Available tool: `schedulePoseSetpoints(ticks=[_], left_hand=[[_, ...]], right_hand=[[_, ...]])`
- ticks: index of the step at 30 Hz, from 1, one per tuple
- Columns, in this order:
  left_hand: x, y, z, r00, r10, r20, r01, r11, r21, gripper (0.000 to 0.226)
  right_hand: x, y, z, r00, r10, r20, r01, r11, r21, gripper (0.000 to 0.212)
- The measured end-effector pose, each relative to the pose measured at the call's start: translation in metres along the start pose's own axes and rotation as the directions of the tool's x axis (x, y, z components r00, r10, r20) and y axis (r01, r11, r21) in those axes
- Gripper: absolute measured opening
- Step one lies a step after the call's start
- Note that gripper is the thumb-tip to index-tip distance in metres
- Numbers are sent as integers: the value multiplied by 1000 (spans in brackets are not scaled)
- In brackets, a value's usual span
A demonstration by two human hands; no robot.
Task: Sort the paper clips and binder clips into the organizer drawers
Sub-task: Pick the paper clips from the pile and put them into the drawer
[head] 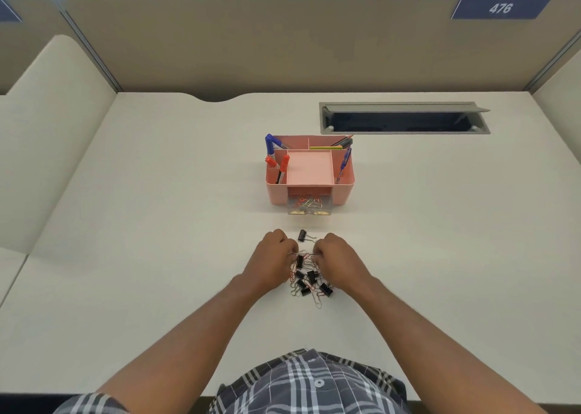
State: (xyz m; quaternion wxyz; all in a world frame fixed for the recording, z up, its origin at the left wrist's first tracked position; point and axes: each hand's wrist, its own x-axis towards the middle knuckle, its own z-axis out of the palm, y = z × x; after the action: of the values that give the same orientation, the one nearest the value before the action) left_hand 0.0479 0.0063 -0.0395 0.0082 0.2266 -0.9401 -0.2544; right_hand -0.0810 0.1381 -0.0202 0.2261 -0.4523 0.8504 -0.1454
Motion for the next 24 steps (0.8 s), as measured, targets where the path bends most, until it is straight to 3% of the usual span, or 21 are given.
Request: schedulePoseSetpoints(ticks=[10,12,24], left_hand=[[3,3,1,999,-36,11,36,999,16,4],[3,3,0,999,-42,7,42,999,5,7],[4,4,-8,969,-244,-20,233,944,-231,11]], right_hand=[[4,4,-3,999,42,13,-43,998,49,20],[4,6,-1,999,44,17,-44,998,34,14],[0,6,1,1000,27,11,-27,1000,7,13]])
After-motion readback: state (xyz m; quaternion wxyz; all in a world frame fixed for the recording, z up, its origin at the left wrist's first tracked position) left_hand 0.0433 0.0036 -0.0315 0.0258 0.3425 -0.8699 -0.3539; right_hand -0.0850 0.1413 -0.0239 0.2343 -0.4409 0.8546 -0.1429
